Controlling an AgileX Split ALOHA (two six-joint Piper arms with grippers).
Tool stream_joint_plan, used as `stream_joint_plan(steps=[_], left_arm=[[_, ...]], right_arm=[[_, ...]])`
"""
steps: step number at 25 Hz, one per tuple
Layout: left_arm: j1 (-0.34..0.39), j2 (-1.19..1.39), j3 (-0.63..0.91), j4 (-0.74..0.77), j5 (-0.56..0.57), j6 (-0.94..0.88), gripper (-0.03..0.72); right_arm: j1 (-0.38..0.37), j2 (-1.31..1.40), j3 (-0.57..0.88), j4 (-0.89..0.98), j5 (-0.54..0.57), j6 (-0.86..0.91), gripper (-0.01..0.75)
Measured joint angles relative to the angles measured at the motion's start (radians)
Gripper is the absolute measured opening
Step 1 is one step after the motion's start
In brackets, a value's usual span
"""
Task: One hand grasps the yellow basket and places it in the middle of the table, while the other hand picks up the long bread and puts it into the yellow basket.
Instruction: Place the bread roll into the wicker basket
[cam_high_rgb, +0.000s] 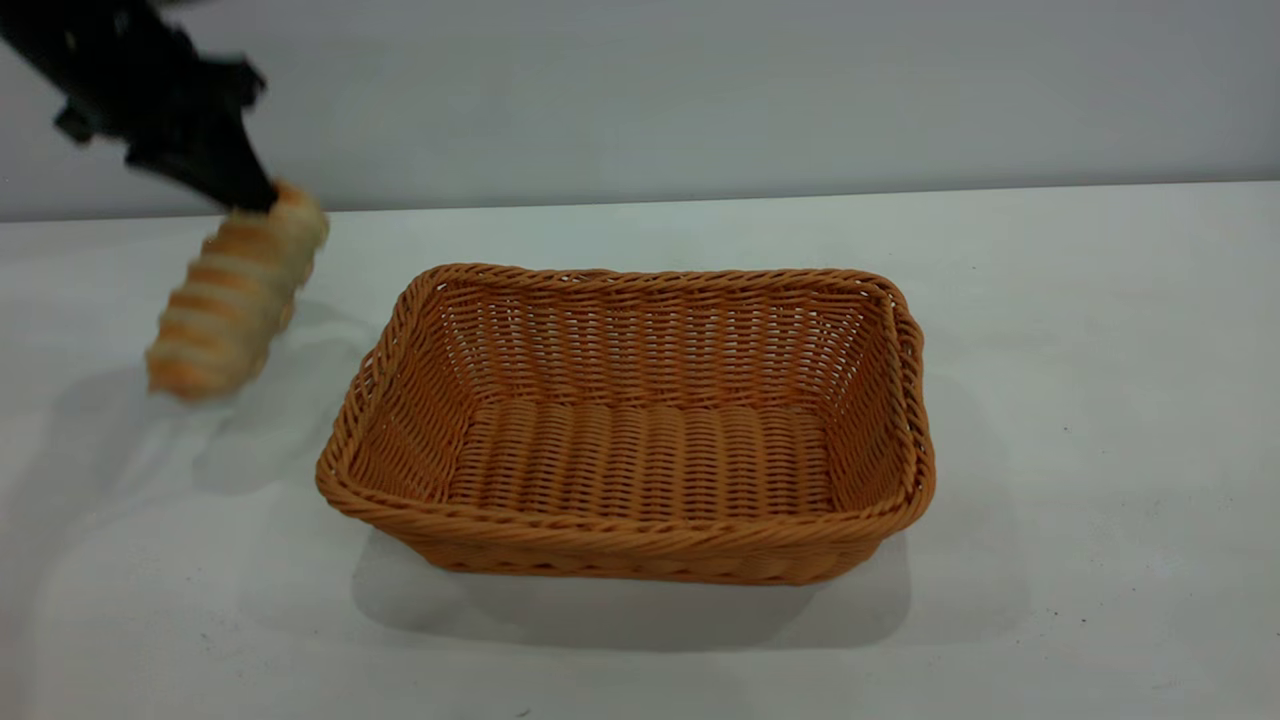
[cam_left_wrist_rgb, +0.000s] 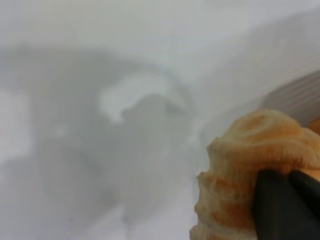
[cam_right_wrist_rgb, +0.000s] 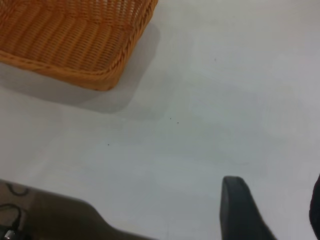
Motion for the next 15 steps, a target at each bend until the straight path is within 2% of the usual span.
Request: stream_joint_plan(steps=[4,7,12,13,15], left_arm=[[-0.013,-0.028,-0.071,-0.112,0.095,0.051,0.027],[-0.058,-0.030,-0.119,-0.166,0.139,0.083,0.027],[-0.190,-0.030,-0.169,-0.164,0.154,0.095,0.026],[-0.250,-0.030,-0.178,-0.151,0.149,0.097,0.026],[-0.316,-0.026,-0.178,-0.130,0.140,0.097,0.026]], right_arm=[[0.000,0.000,0.000,-0.001,0.000,0.000,0.319],[0.000,0.000,0.000,-0.001,-0.001,0.000,0.319],[0.000,0.000,0.000,-0.001,-0.001,0.000,0.319],[0.000,0.000,0.000,-0.001,-0.001,0.000,0.319],[0.000,0.000,0.000,-0.001,-0.001,0.000,0.319]])
